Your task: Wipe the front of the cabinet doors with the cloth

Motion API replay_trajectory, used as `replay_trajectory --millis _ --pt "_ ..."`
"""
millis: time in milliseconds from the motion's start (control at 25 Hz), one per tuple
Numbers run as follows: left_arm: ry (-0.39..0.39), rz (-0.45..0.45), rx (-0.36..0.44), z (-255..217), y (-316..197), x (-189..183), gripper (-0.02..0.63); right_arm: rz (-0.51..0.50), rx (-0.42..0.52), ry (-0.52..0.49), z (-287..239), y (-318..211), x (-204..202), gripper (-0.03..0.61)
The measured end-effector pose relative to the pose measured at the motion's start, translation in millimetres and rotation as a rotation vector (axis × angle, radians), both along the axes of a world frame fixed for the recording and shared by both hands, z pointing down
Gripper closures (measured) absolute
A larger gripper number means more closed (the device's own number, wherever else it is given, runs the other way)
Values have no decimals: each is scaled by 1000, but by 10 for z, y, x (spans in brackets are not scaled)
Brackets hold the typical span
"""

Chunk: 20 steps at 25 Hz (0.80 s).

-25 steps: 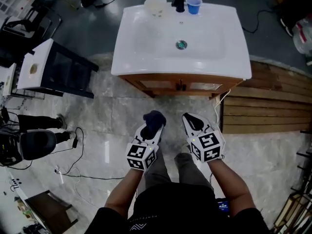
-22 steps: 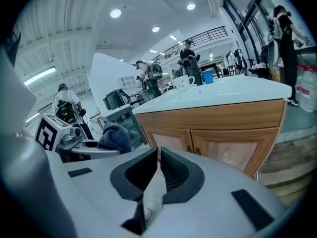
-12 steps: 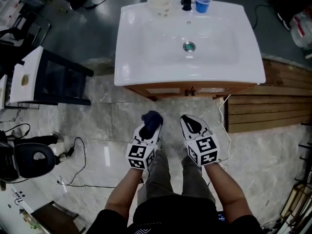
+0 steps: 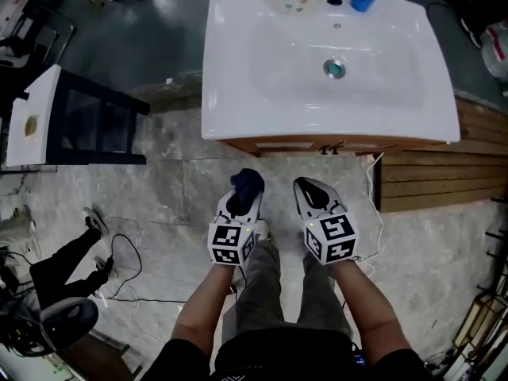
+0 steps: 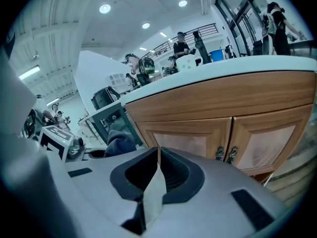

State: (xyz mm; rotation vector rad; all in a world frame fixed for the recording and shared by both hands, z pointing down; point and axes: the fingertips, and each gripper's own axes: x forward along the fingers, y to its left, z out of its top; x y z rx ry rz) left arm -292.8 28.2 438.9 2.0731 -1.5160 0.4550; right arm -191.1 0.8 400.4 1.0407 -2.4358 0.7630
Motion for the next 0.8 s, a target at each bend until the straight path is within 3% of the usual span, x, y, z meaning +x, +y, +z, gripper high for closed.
replay_trajectory --millis 520,800 --pt "-59 -33 21 283 -533 -453 482 -9 -22 -2 270 -62 -292 535" --pt "-55 -41 30 274 -651 -382 482 9 -25 -18 292 -51 -145 535"
